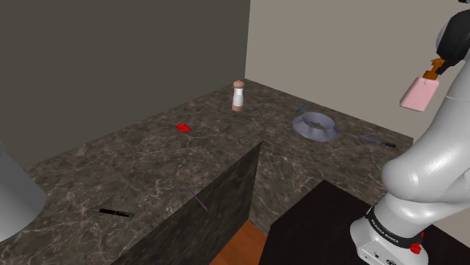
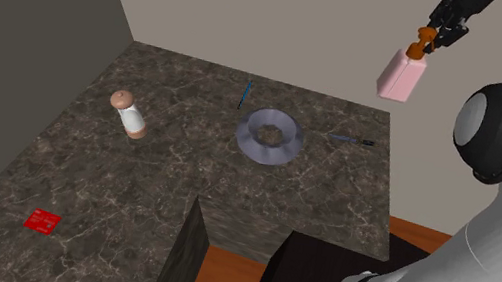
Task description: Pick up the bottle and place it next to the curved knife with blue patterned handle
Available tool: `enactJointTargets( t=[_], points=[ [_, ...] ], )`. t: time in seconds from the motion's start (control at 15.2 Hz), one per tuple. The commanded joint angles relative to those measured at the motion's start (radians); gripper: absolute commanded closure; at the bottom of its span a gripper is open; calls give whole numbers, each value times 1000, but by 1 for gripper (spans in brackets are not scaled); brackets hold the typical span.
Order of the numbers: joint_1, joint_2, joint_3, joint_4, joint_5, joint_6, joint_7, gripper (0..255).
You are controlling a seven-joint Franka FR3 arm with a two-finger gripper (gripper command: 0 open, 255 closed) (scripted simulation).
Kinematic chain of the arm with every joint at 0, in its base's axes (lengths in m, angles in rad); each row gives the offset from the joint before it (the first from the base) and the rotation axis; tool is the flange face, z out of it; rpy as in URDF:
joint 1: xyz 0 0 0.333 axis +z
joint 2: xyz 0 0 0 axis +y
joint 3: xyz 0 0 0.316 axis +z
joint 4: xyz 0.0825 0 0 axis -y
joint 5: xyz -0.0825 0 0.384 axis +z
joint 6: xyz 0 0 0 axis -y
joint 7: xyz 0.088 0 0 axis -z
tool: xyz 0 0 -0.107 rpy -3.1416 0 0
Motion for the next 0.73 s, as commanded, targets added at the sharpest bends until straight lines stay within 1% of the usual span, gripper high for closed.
enactJointTargets(
  t=[0.0, 0.66],
  points=[
    [6, -3, 1, -29, -2, 28, -3, 255],
    [38, -26, 4, -188, -15, 170, -19, 255]
  ],
)
